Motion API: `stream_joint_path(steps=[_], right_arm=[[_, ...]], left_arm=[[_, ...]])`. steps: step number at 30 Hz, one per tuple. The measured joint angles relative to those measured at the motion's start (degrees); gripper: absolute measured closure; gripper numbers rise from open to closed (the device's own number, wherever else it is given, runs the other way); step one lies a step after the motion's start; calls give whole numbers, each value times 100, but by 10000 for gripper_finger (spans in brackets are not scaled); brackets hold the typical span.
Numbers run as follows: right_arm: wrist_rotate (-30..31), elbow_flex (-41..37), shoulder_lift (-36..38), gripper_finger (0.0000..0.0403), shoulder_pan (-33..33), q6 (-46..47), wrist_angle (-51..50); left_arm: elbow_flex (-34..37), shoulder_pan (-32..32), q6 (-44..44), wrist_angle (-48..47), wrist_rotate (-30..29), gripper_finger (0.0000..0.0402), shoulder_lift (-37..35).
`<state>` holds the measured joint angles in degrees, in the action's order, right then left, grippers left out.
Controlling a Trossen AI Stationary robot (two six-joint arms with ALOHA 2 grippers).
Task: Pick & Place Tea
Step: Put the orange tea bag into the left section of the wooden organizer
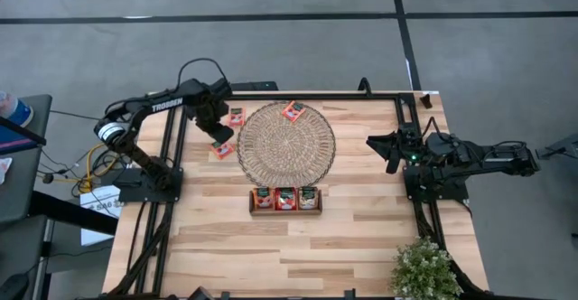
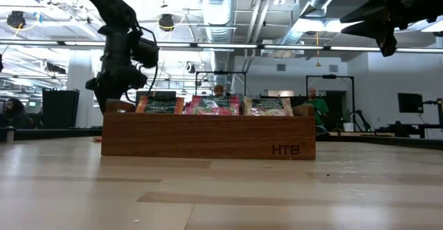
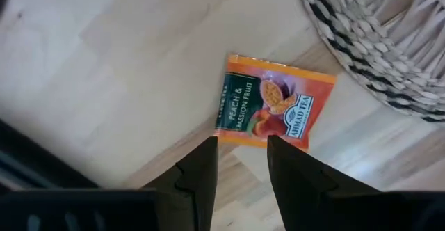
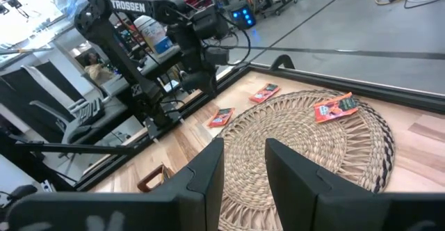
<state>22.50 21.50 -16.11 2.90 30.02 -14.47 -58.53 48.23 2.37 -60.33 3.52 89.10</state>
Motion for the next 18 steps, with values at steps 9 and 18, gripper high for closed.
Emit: stream_joint_path(steps=[9,18], right_arm=[[-2,0,0,305,0,0,1],[-2,0,0,305,0,0,-1]], left_arm=[[54,12,133,665,6,285,20],[54,92,205,378,225,285,782]])
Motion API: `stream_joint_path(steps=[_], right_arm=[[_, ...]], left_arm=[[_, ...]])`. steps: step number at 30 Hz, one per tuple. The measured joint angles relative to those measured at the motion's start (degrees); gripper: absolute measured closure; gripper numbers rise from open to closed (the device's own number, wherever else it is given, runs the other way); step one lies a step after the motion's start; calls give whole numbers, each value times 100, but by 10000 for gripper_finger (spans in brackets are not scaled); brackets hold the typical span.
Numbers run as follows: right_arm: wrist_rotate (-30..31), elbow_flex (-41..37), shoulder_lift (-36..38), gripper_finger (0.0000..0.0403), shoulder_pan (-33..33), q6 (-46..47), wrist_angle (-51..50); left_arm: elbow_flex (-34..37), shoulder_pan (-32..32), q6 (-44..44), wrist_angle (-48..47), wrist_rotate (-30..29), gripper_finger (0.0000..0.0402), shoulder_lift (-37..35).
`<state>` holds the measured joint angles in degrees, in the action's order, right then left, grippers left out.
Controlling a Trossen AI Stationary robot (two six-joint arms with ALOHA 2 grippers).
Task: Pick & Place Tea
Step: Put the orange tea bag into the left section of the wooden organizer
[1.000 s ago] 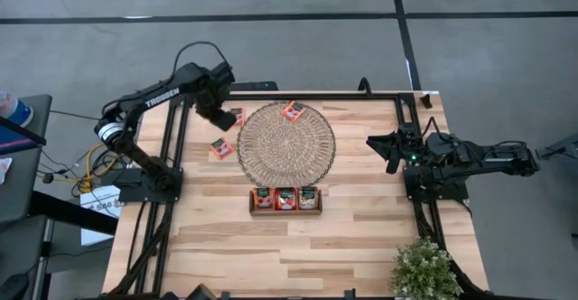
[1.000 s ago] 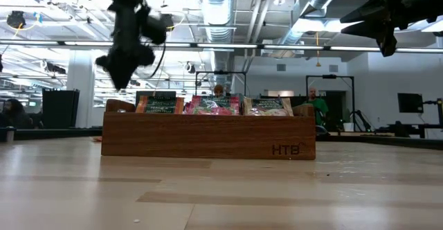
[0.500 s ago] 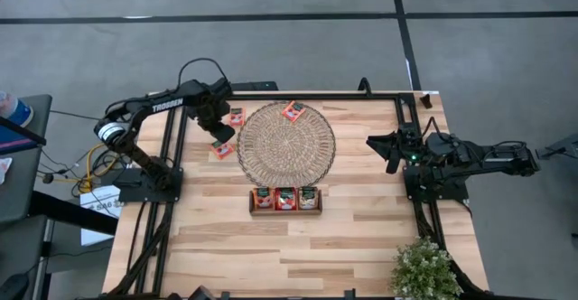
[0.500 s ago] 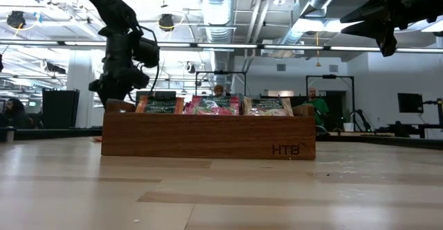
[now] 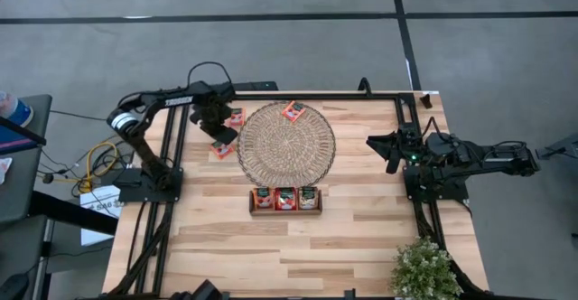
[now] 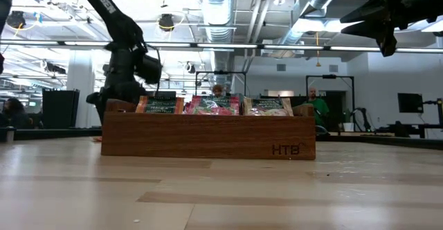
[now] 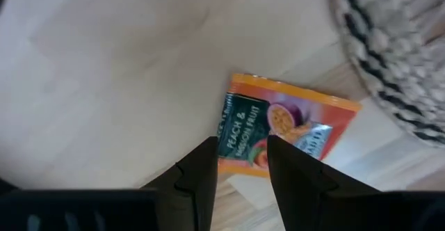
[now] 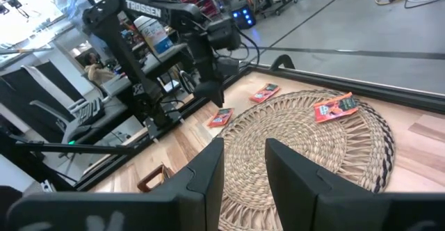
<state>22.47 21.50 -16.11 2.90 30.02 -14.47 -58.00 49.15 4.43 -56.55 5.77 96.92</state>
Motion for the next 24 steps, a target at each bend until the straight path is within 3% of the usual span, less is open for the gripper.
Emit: stream_joint_path(steps=[7,24], right_arm=[[-2,0,2,305,0,0,0],[-2,0,0,305,0,0,0]], left_arm=[[0,0,-42,32,-49,285,311],[0,197,-267,168,-291,285,318]])
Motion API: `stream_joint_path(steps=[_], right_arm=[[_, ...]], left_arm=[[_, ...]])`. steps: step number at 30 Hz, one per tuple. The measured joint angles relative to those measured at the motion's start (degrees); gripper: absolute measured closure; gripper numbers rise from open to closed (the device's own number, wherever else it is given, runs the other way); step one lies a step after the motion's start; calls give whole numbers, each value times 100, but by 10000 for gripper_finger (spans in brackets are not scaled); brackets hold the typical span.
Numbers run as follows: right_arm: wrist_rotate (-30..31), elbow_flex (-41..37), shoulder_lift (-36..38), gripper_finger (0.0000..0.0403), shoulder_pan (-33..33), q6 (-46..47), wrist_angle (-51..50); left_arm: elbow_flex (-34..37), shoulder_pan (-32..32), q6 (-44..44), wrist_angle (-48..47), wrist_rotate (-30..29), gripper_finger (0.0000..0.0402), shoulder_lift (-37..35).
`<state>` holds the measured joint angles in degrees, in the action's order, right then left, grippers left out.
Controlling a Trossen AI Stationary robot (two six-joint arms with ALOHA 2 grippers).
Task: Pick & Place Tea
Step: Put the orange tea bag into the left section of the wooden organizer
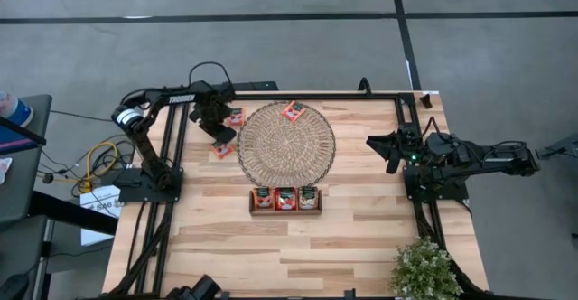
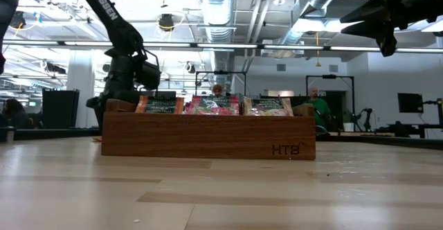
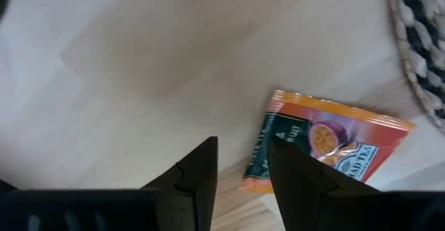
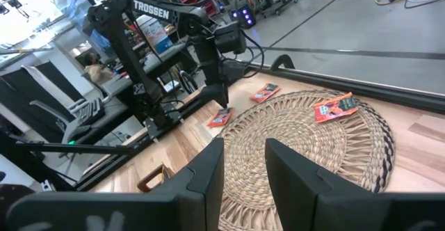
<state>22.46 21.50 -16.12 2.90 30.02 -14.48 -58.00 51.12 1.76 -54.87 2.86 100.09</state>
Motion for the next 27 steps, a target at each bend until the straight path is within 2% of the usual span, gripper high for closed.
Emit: stream_joint_path(steps=[7,27], right_arm=[[0,0,0,305,0,0,1],[0,0,2,305,0,2,2]], left_arm=[[0,144,2,-45,444,285,114],[-13,23,240,40,253,285,299]])
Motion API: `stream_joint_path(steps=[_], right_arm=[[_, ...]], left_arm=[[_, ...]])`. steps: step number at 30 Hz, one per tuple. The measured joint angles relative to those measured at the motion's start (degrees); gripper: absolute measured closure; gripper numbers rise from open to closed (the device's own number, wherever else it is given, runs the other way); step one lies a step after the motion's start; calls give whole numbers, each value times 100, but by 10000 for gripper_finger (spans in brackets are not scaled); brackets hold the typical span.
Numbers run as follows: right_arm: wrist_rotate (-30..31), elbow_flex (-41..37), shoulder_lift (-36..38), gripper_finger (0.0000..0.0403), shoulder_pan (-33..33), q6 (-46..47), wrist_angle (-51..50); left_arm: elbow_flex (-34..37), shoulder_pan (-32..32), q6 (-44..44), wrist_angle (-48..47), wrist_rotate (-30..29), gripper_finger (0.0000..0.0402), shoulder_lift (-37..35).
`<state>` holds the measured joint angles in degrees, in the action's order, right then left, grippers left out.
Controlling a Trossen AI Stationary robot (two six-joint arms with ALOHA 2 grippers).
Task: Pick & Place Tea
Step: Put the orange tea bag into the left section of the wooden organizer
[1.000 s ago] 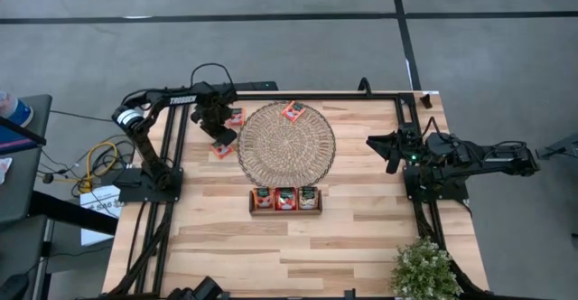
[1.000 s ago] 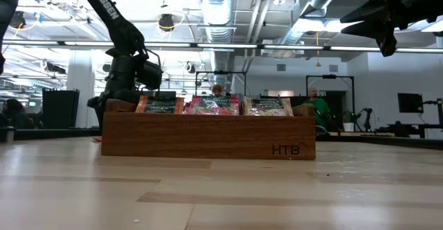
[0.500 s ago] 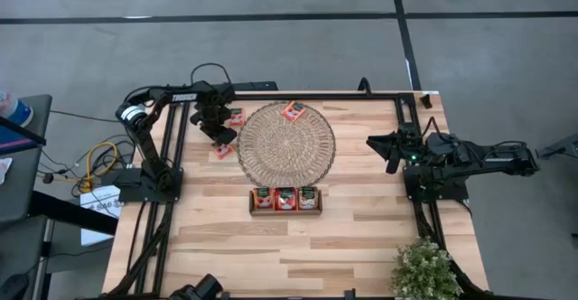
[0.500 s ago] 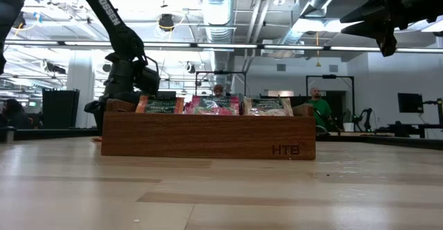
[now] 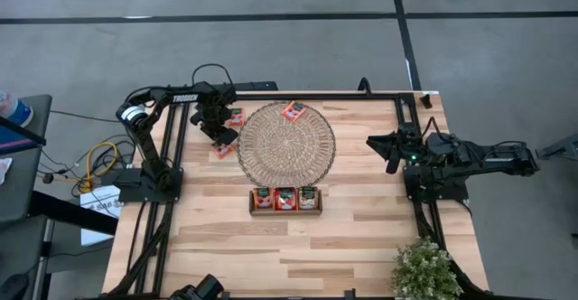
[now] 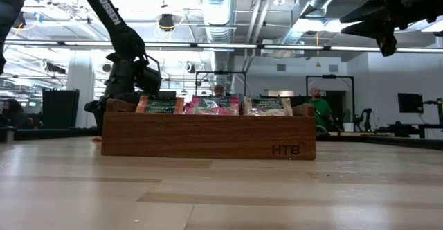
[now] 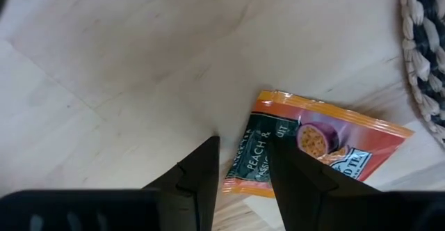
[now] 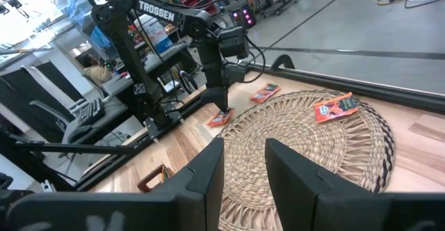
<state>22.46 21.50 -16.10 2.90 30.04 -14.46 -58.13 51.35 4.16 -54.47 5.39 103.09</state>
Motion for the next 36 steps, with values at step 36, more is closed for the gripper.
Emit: stream_joint_path(steps=[36], right_arm=[[0,0,-1,305,-1,0,4]], left_arm=[[14,-241,-83,-52,87,353,11]])
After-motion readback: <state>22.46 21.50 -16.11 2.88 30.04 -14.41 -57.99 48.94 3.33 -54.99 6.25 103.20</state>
